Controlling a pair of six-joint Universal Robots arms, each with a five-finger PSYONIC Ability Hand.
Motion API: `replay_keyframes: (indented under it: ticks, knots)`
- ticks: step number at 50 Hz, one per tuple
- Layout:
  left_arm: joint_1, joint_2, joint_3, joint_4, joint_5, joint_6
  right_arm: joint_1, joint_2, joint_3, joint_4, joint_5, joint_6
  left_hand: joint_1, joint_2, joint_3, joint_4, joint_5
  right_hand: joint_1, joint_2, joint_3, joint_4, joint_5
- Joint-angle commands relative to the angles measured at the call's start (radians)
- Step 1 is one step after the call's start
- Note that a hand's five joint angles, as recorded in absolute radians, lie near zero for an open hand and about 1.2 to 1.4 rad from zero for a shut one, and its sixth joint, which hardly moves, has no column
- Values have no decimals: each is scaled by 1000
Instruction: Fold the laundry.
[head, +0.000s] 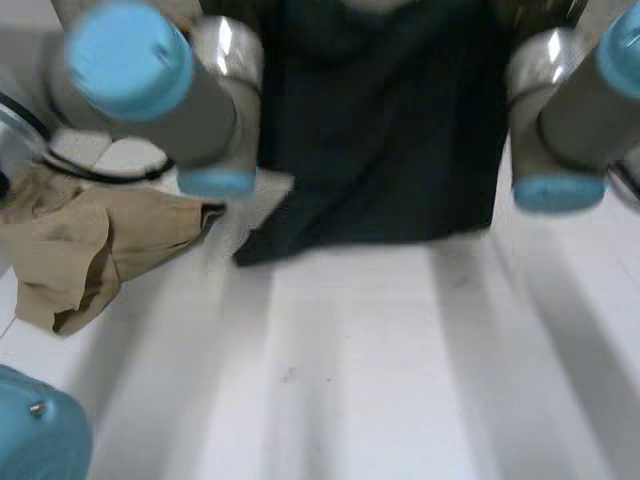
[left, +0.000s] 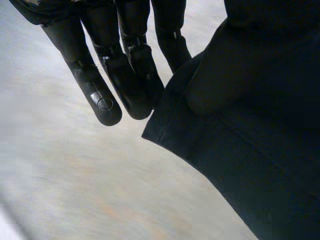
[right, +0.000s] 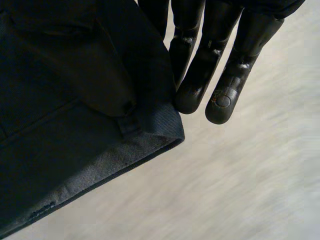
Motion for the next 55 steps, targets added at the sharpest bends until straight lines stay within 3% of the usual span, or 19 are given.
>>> replay_keyframes:
  ticks: [1, 6, 14, 23, 32, 37, 41, 46, 52, 53, 54, 55]
  knots:
    - [7, 160, 10, 43, -33, -153, 2, -65, -109, -67, 9, 8, 246, 200, 204, 194, 223, 408, 224, 206, 203, 250]
    - [10, 212, -177, 32, -27, -208, -2, -47, -101, 95, 4, 8, 246, 200, 204, 194, 223, 408, 224, 206, 203, 250]
    - [10, 200, -511, 26, -19, -218, -2, 99, -8, 337, -4, -5, 246, 200, 204, 194, 223, 408, 224, 206, 203, 250]
    - [-13, 140, -861, 5, -19, -224, -12, 142, 140, 434, -5, -9, 246, 200, 204, 194, 223, 408, 224, 206, 203, 250]
    - [-17, 376, -1136, -196, -21, -199, -15, -71, 402, 560, -36, -77, 246, 200, 204, 194, 223, 408, 224, 206, 203, 250]
    - [-25, 580, -1338, -435, -12, -115, -17, -203, 587, 750, -94, -185, 246, 200, 204, 194, 223, 408, 224, 206, 203, 250]
    - [-39, 692, -1469, -526, -7, -37, -18, -315, 730, 862, -109, -276, 246, 200, 204, 194, 223, 408, 224, 206, 203, 250]
    - [-80, 734, -1518, -486, 40, -23, -28, -366, 827, 856, -105, -330, 246, 200, 204, 194, 223, 408, 224, 206, 203, 250]
    - [-89, 685, -1489, -362, 47, -37, -28, -361, 884, 720, -105, -310, 246, 200, 204, 194, 223, 408, 224, 206, 203, 250]
    - [-89, 677, -1478, -353, 48, -38, -26, -360, 904, 706, -106, -310, 177, 131, 134, 124, 153, 408, 224, 206, 203, 250]
    - [-88, 673, -1460, -339, 51, -38, -26, -360, 911, 701, -103, -310, -307, -352, -349, -359, -330, 408, 224, 206, 203, 250]
    - [-86, 673, -1455, -334, 53, -37, -26, -360, 922, 694, -100, -310, -468, -514, -511, -521, -491, 408, 224, 206, 203, 250]
